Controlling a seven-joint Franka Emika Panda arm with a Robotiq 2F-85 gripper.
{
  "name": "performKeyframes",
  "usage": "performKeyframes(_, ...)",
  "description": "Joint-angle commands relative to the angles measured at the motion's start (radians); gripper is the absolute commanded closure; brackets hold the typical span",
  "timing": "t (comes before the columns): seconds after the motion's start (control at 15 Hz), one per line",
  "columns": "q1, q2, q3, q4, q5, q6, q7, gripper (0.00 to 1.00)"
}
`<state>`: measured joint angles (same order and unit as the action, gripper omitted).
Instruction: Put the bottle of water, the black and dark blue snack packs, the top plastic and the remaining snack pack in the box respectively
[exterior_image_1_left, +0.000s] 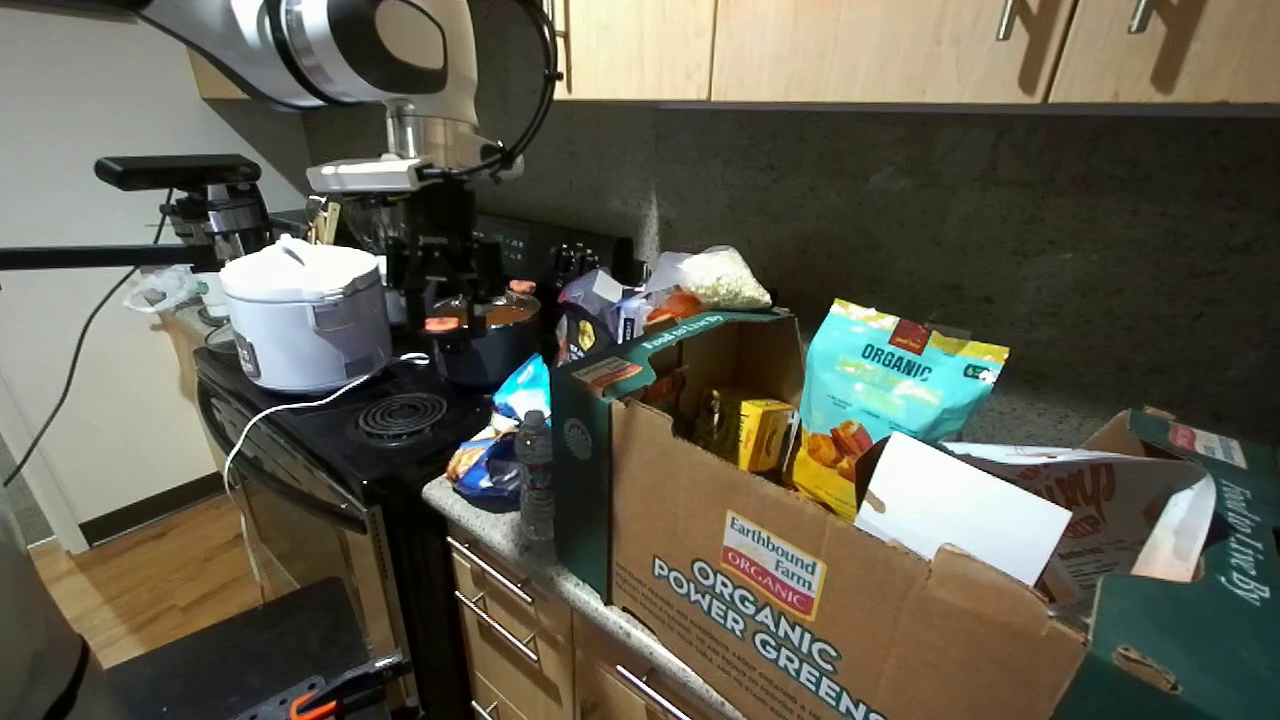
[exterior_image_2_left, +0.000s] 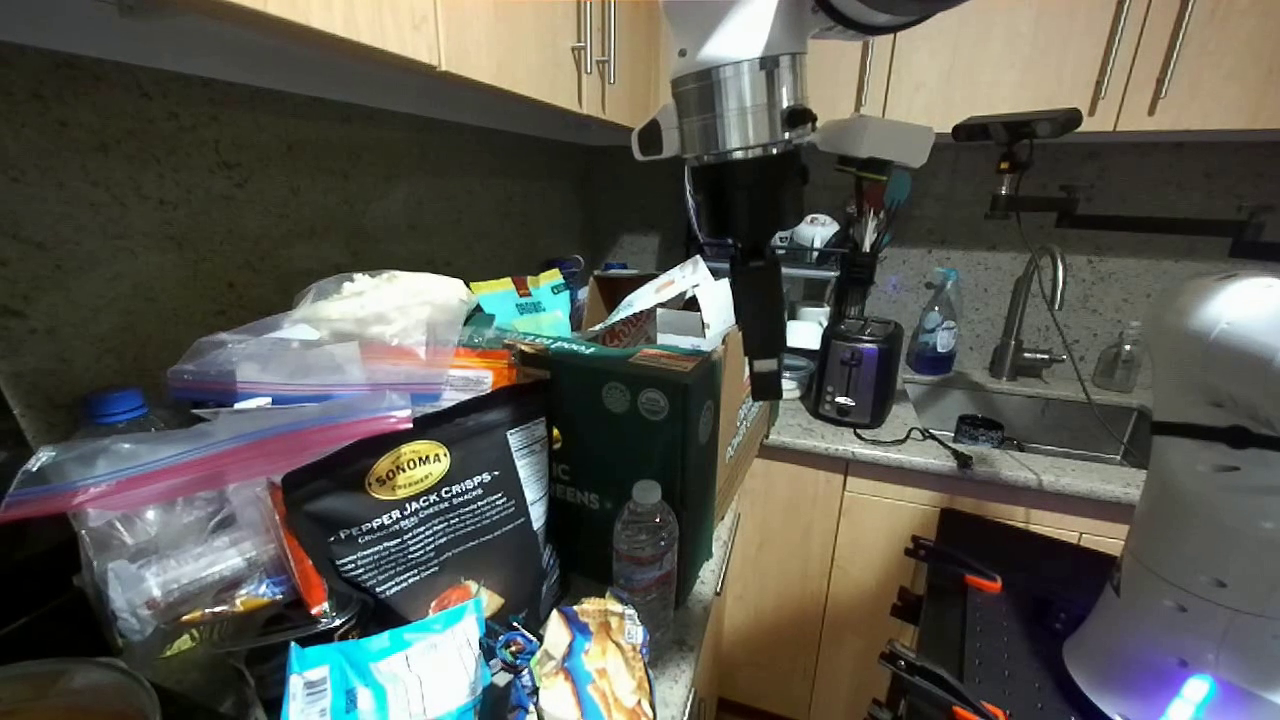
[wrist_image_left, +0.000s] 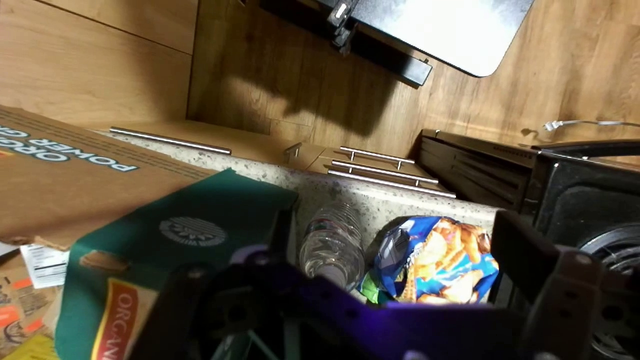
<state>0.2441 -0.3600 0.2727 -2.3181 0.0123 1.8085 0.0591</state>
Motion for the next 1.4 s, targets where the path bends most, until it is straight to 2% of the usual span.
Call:
performKeyframes(0.0, 0.007, 0.055, -0.005, 0.011, 0.006, 0.035, -0.024, 0.00)
performKeyframes(0.33, 0.017, 0.160, -0.015, 0.002, 0.050, 0.180, -0.119, 0.00)
performKeyframes(0.73, 0.012, 0.248, -0.003, -0.021, 0.015, 0.345, -0.139, 0.00)
performKeyframes(1.07, 0.006, 0.280, 0.006, -0.050, -0.138, 0.438, -0.030, 0.00)
performKeyframes(1.33, 0.009, 0.318, 0.007, -0.062, -0.201, 0.477, 0.015, 0.00)
